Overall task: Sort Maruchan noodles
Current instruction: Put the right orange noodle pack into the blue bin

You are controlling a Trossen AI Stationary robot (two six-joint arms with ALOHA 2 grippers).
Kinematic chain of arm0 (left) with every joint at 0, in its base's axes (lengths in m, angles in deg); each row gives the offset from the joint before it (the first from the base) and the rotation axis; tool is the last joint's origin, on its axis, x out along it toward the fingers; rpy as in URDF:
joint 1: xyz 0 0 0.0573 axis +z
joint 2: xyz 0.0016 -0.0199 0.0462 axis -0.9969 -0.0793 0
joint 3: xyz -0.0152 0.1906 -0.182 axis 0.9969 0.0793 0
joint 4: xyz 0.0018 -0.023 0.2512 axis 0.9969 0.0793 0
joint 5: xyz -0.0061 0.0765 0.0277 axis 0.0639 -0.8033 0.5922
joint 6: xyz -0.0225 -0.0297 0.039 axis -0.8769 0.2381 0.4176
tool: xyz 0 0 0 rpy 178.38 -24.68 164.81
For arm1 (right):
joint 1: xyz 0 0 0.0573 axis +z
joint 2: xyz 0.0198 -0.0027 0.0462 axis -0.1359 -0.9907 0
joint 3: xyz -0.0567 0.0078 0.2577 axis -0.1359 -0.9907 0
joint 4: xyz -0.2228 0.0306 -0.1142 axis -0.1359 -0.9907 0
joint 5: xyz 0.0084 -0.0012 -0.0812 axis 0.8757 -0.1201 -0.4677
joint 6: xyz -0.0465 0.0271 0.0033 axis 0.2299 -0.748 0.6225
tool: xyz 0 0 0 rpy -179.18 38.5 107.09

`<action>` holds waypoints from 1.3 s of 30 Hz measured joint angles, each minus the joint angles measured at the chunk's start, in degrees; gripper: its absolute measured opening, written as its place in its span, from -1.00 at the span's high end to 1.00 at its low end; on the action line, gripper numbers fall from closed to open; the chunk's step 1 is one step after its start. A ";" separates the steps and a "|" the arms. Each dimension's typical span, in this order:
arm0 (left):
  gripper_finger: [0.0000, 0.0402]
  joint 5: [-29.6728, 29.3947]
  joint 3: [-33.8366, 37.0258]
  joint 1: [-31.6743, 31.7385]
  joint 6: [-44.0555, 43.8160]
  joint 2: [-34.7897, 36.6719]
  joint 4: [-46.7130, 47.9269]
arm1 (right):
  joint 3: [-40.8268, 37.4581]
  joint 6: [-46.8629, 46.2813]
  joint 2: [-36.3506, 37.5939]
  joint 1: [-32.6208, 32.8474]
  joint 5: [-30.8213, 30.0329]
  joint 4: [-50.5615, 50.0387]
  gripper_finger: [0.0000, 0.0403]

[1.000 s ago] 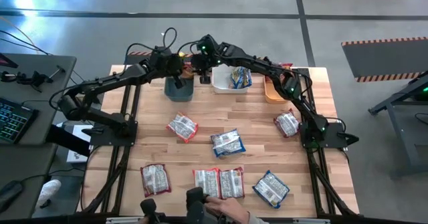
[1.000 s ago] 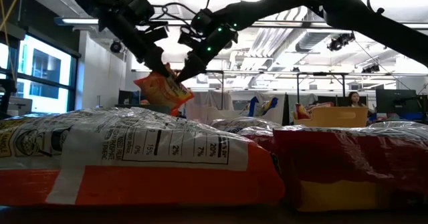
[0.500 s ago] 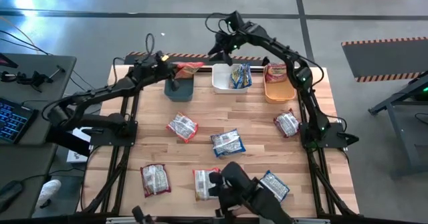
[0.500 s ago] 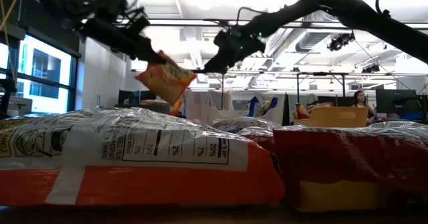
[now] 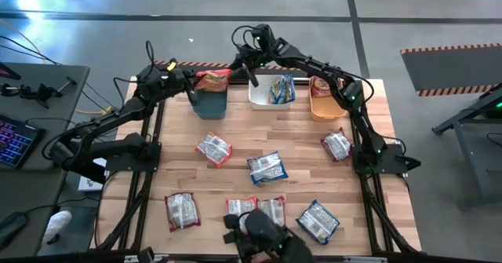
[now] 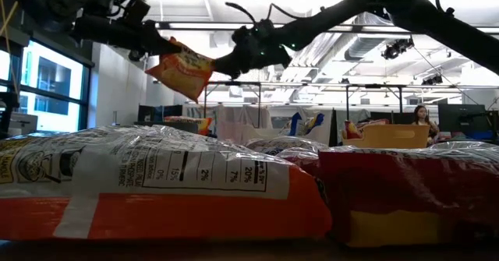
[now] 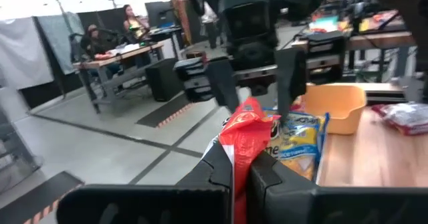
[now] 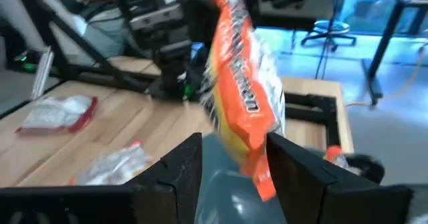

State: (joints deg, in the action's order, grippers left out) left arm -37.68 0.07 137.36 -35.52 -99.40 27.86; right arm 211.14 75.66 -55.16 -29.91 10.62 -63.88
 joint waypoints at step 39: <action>1.00 -5.28 -0.02 6.78 2.02 -5.97 5.30 | -0.04 -0.91 -0.07 1.58 -12.48 0.69 1.00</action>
State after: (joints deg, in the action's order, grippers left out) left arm -42.96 0.05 144.13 -33.50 -105.36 33.15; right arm 211.10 74.74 -55.22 -28.33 -1.86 -63.19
